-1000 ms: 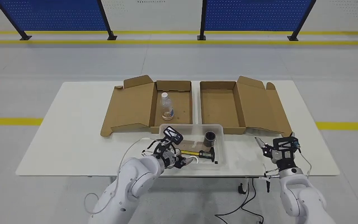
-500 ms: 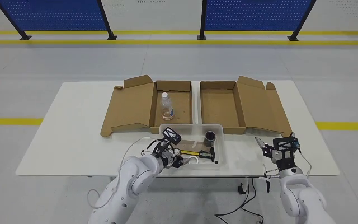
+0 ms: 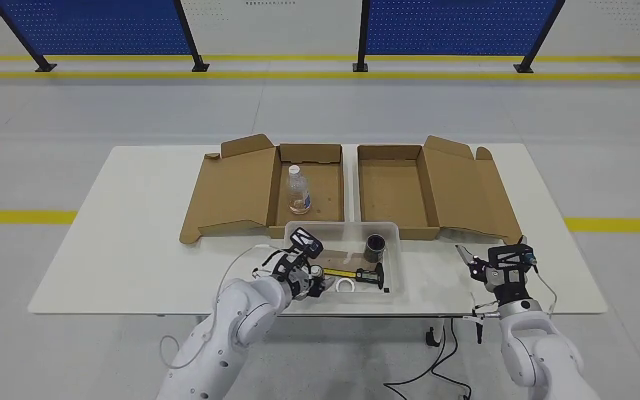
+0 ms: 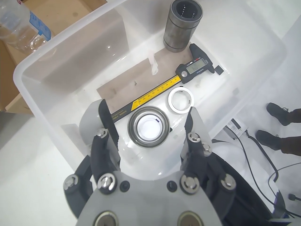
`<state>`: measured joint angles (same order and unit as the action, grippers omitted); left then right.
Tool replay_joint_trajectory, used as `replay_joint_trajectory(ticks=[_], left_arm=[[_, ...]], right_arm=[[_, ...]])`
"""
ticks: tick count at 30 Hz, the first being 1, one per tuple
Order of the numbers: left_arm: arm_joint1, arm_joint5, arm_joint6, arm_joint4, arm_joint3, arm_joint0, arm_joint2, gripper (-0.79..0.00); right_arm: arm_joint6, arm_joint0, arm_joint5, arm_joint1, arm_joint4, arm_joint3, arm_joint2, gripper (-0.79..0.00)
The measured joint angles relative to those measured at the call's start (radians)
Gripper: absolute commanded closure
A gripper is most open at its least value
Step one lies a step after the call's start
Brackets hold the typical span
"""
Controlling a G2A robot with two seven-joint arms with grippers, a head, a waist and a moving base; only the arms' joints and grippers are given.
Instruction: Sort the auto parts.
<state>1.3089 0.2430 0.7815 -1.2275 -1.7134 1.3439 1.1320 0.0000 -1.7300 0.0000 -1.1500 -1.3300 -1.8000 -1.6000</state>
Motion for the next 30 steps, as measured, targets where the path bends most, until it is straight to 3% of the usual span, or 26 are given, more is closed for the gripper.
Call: replay_joint_trajectory(ticks=[16, 19, 25, 28, 30], left_arm=[[-0.004, 0.008, 0.001, 0.009, 0.033, -0.022, -0.019, -0.465], [-0.005, 0.007, 0.001, 0.013, 0.040, -0.025, -0.023, -0.397], [-0.007, 0.005, -0.002, 0.013, 0.046, -0.029, -0.027, -0.339], [-0.008, 0.000, -0.006, 0.011, 0.042, -0.031, -0.025, -0.259], [-0.009, -0.003, -0.010, 0.007, 0.040, -0.031, -0.024, -0.163]], right_arm=[[0.000, 0.000, 0.000, 0.000, 0.000, 0.000, 0.000, -0.785], [0.000, 0.000, 0.000, 0.000, 0.000, 0.000, 0.000, -0.785], [0.000, 0.000, 0.000, 0.000, 0.000, 0.000, 0.000, -0.785], [0.000, 0.000, 0.000, 0.000, 0.000, 0.000, 0.000, -0.785], [0.000, 0.000, 0.000, 0.000, 0.000, 0.000, 0.000, -0.785]])
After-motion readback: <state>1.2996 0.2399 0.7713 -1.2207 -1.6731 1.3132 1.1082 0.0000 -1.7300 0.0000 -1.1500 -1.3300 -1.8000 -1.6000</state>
